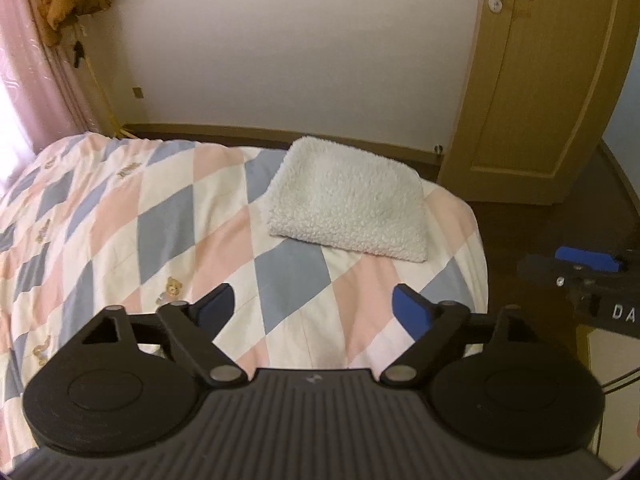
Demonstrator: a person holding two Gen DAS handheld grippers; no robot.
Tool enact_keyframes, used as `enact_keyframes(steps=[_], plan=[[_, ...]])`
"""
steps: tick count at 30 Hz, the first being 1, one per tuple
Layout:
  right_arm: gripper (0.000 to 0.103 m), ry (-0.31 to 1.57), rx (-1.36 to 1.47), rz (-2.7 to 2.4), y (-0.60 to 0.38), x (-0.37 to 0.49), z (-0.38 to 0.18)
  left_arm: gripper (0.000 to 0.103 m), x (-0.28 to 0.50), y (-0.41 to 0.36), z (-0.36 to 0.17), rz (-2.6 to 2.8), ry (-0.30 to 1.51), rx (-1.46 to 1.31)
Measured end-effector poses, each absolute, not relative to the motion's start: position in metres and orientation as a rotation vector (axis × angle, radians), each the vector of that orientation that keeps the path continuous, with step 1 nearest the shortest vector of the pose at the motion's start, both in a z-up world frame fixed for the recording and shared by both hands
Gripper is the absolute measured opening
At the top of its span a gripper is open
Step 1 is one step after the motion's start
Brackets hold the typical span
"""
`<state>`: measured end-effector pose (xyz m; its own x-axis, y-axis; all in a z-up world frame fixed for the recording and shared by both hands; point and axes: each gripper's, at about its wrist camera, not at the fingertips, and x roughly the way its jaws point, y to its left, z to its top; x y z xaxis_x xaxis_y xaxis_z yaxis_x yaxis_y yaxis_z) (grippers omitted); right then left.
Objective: Fold clothes
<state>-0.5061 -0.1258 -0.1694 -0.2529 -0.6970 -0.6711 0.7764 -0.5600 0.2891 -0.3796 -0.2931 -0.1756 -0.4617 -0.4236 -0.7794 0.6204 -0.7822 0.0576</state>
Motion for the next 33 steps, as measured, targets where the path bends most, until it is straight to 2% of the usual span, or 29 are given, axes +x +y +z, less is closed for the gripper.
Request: enact_keyframes(steps=[4,6,8,12,23,33], plan=[[0.062,0.136,0.948,-1.927,-0.123,-0.499,-0.151,0.090,-0.375,-0.281,-0.162,-2.228,0.318,1.096],[0.063,0.140,0.950,-1.930,-0.121,-0.497,-0.144,0.098,-0.373,-0.275,-0.156,-2.222,0.322,1.092],[0.070,0.140,0.954,-1.938,-0.119,-0.497,-0.139,0.099,-0.370,-0.269,-0.149,-2.217,0.325,1.088],[0.074,0.145,0.953,-1.958,-0.110,-0.495,-0.134,0.102,-0.366,-0.257,-0.136,-2.206,0.332,1.081],[0.095,0.172,0.949,-2.020,-0.080,-0.489,-0.120,0.102,-0.358,-0.223,-0.123,-2.161,0.302,1.089],[0.101,0.260,1.012,-2.090,-0.063,-0.477,-0.117,0.102,-0.335,-0.205,-0.116,-2.163,0.332,1.083]])
